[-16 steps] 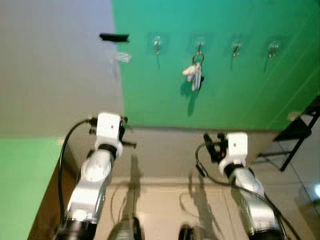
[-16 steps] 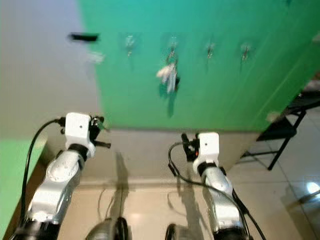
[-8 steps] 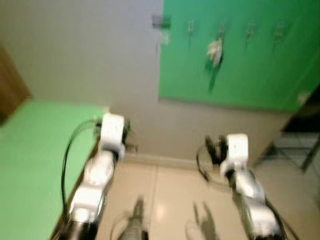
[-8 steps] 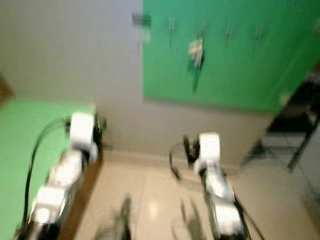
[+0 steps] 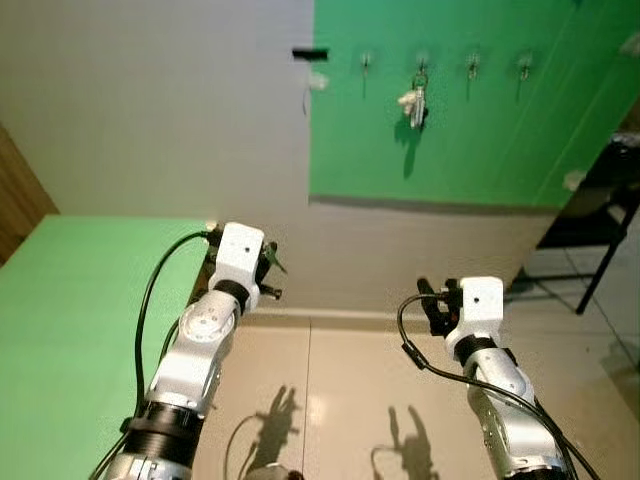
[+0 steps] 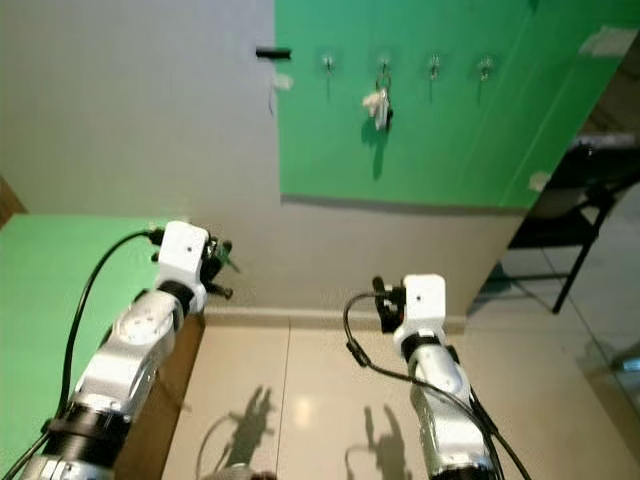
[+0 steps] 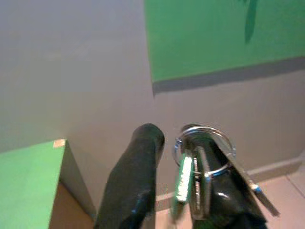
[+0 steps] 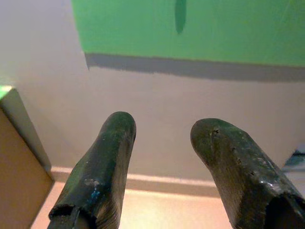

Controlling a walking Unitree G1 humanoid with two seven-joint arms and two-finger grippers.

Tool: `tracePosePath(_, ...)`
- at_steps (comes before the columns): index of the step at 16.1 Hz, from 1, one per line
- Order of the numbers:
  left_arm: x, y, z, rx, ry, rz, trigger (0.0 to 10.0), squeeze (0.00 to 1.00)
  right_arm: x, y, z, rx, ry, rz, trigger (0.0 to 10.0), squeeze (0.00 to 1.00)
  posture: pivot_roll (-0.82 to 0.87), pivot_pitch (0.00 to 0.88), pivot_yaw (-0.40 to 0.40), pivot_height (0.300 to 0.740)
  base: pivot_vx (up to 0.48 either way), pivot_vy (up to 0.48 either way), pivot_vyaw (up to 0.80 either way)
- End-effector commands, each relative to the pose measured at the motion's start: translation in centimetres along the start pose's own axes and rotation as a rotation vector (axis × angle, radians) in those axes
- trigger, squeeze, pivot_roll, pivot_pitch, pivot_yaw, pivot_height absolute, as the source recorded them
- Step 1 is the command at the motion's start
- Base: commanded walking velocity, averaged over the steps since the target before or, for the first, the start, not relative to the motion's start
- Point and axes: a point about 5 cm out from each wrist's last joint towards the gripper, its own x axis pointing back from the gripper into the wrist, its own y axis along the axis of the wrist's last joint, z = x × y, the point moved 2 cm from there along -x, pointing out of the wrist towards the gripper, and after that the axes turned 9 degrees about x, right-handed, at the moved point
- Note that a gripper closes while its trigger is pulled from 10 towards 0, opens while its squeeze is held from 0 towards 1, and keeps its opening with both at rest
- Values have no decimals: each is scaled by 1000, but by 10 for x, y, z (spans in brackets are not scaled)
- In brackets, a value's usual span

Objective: Hang keys on a hook

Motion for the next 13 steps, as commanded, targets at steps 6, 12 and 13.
tracePosePath(6, -13, 7, -4, -21, -2, -11, 10000, 0, -3, 9, -11, 11, -32, -22, 10000, 0, -95, 0, 11, 740, 0, 0, 0)
tracePosePath(12, -24, 32, -11, 71, -65, -84, 10000, 0, -8, 20, -8, 36, -26, -62, 10000, 0, -104, 0, 20, 740, 0, 0, 0)
tracePosePath(13, -29, 42, -13, 78, -89, -102, 10000, 0, -9, 21, -8, 32, -30, -64, 10000, 0, -105, 0, 25, 740, 0, 0, 0)
